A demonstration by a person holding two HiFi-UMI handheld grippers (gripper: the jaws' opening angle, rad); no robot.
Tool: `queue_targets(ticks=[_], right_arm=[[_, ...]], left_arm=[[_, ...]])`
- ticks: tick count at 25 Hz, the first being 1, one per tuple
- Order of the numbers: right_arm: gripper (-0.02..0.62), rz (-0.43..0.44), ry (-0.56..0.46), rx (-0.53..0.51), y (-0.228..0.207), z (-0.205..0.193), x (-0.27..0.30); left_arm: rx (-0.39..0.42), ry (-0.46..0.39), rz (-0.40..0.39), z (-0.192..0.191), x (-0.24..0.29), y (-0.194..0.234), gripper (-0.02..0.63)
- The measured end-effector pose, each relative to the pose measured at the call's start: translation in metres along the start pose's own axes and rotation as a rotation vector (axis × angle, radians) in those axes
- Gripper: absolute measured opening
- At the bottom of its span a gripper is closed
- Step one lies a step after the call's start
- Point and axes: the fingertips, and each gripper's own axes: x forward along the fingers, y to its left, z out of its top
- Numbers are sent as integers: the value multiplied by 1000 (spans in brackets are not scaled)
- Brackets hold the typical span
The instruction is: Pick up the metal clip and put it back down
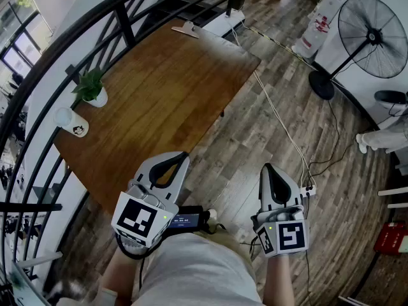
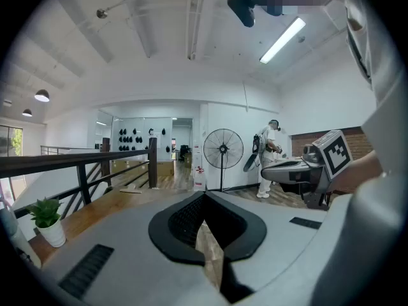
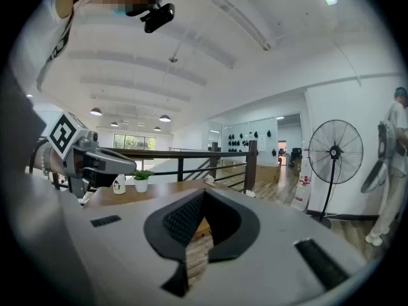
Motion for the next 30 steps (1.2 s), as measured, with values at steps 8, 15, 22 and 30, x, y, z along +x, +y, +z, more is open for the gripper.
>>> queue_targets(ticks=[8, 15, 22, 30], right_arm=[[5, 6, -4, -9, 2, 2, 4], [6, 25, -9, 31, 3, 2, 4], [6, 25, -1, 33, 4, 0, 7], [85, 53, 15, 54, 5, -4, 10]], left_arm=[[-5, -13, 3, 4, 2, 3, 2], [0, -16, 0, 8, 3, 1, 2], [-48, -21, 19, 7, 4, 5, 2], [-116, -25, 71, 8, 6, 11, 4]])
